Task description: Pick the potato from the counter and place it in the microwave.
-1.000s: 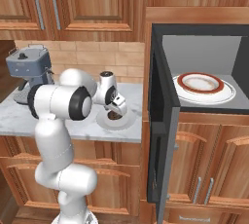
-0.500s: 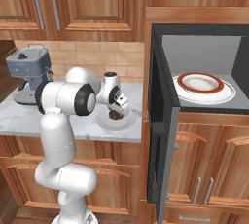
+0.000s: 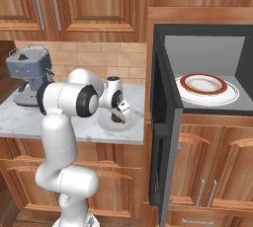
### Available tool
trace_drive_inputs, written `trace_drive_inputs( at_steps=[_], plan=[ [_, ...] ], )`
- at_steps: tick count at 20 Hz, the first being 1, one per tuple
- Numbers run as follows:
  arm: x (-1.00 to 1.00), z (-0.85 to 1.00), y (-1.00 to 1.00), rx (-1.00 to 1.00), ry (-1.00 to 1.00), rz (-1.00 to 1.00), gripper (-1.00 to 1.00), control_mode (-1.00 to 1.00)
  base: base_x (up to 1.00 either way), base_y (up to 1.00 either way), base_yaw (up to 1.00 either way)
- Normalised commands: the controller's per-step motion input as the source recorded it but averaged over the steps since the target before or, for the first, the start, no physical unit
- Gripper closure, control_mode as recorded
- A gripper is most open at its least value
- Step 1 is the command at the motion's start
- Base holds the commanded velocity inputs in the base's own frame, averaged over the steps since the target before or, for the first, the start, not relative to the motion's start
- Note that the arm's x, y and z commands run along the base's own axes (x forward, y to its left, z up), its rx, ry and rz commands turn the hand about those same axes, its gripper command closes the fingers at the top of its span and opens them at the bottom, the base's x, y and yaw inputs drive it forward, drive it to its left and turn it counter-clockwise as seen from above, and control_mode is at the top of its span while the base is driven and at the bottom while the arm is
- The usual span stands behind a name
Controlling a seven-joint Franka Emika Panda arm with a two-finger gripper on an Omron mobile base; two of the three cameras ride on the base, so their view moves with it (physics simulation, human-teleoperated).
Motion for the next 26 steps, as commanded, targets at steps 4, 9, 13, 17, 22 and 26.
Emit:
trace_drive_inputs(
  at_steps=[4,9,13,17,22,26],
  plan=[
    [-0.01,-0.41,0.15,0.0,0.05,-0.09,1.0,-1.0,0.0,0.0,0.0],
    [-0.01,-0.26,0.05,0.0,0.02,-0.07,1.0,-1.0,0.0,0.0,0.0],
    [-0.29,0.22,0.03,0.01,-0.05,0.0,1.0,-1.0,0.0,0.0,0.0],
    [-0.6,0.95,0.43,0.06,-0.07,0.06,1.0,-1.0,0.0,0.0,0.0],
    [-0.97,1.0,0.59,0.01,-0.09,0.22,1.0,-1.0,0.0,0.0,0.0],
    [-1.0,1.0,0.4,0.0,-0.05,0.33,1.0,-1.0,0.0,0.0,0.0]
  ],
)
